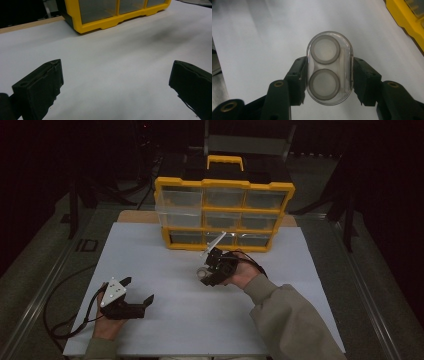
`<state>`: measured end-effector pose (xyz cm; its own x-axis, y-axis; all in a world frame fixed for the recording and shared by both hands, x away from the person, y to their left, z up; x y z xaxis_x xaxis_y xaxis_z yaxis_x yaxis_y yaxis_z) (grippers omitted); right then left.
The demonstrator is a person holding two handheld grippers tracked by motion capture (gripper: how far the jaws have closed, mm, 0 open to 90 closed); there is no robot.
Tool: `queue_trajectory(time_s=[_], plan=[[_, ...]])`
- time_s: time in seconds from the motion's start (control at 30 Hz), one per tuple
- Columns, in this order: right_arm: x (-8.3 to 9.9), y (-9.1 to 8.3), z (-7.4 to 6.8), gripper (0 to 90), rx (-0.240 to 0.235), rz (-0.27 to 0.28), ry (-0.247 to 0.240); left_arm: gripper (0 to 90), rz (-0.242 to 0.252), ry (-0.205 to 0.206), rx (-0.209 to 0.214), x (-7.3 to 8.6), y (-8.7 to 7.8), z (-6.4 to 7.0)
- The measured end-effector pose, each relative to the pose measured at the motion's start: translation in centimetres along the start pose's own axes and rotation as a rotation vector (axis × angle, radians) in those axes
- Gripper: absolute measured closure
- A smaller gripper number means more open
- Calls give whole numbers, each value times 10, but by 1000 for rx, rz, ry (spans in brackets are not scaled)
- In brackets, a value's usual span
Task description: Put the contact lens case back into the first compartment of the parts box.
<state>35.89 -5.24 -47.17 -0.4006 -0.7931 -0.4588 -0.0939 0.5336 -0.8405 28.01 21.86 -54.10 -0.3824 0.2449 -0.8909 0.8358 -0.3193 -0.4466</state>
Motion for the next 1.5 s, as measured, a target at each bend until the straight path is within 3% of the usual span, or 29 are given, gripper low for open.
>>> queue_trajectory(time_s=[0.8, 1.5], plan=[[-15, -25, 1, 487, 9, 23, 5, 3, 3, -3, 2, 0, 0, 0], [-36, -50, -5, 487, 21, 42, -45, 3, 6, -2, 4, -1, 0, 0]])
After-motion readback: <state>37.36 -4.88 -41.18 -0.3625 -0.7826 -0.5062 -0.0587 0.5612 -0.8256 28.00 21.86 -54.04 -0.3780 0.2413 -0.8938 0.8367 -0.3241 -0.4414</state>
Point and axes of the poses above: each handheld gripper's, and its own axes: y roughly forward along the jaws, x roughly out of its underside, z roughly to its right, the point moved 5 cm from there along y, roughly forward along the jaws, and after that the axes turned 13 degrees about -x, right-handed, at the moved point
